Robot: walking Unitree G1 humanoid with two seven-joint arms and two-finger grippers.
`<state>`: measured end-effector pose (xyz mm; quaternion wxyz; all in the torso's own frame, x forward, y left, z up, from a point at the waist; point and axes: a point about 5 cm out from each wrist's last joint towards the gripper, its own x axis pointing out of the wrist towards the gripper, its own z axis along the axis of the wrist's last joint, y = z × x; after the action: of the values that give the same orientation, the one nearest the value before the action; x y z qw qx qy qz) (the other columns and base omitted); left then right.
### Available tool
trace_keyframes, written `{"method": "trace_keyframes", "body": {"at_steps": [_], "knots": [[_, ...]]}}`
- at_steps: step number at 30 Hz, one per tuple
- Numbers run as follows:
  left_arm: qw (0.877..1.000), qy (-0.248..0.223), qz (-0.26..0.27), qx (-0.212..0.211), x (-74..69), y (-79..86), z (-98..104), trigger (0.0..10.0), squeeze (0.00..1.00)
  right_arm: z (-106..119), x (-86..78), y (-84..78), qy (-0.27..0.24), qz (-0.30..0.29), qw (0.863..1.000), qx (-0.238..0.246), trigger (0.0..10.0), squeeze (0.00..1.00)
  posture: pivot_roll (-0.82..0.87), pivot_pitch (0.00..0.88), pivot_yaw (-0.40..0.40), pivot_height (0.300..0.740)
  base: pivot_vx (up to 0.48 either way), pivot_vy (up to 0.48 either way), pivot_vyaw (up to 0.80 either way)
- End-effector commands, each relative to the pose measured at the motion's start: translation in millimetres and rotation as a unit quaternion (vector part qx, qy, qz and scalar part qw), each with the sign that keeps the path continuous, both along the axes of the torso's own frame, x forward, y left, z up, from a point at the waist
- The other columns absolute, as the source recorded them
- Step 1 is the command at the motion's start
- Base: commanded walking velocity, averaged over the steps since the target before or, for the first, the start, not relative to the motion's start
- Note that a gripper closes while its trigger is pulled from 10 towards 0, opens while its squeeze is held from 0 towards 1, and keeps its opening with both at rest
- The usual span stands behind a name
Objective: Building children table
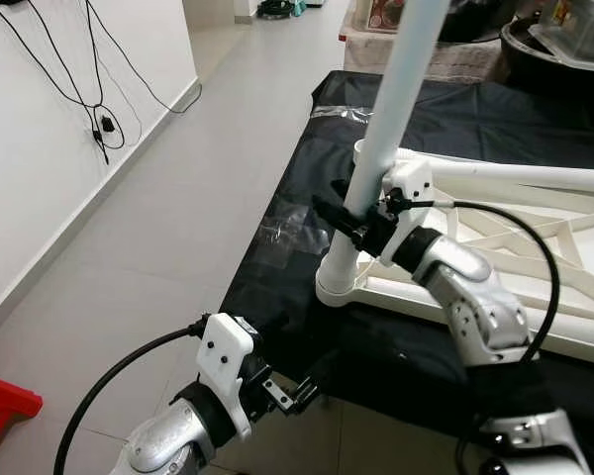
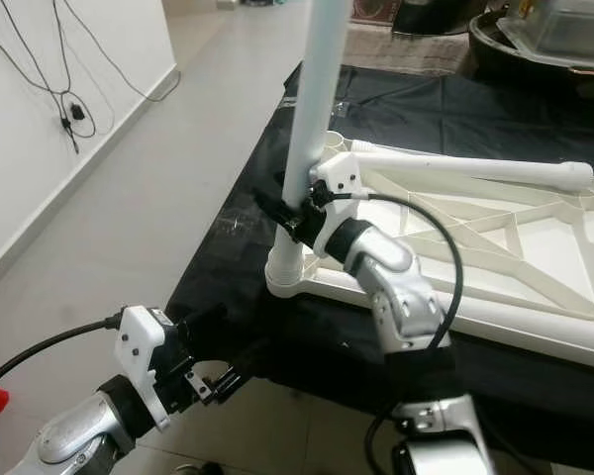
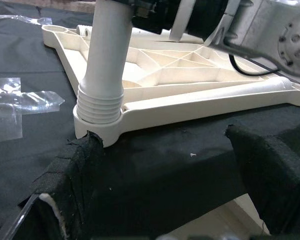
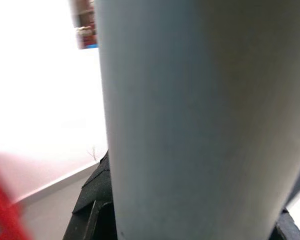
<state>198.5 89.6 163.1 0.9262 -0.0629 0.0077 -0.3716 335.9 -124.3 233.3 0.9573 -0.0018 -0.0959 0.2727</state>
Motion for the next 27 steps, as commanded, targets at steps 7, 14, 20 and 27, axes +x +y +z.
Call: {"method": "trace_keyframes", "body": {"at_steps": [7,14,20,27], "knots": [[1.0,0.009,0.005,0.006,1.5,1.9,-6,10.0,0.0,-29,2.5,-28.4,0.039,-0.245,0.967,-0.05,10.0,0.0,0.08,0.199,0.014,0.74,0.0,0.0,0.0],[1.0,0.008,0.007,0.007,2.3,1.7,-6,10.0,0.0,-29,-4.9,-20.9,0.057,-0.421,0.905,-0.022,10.0,0.0,0.09,0.198,0.009,0.74,0.0,0.0,0.0],[1.0,0.008,0.008,0.007,2.6,2.7,-7,10.0,0.0,-30,-5.9,-15.3,0.083,-0.456,0.886,0.028,10.0,0.0,0.09,0.198,0.01,0.74,0.0,0.0,0.0],[1.0,0.007,0.008,0.008,3.1,2.5,-7,10.0,0.0,-26,-4.2,-5.9,0.128,-0.527,0.833,0.109,10.0,0.0,0.09,0.199,0.012,0.74,0.0,0.0,0.0]]}}
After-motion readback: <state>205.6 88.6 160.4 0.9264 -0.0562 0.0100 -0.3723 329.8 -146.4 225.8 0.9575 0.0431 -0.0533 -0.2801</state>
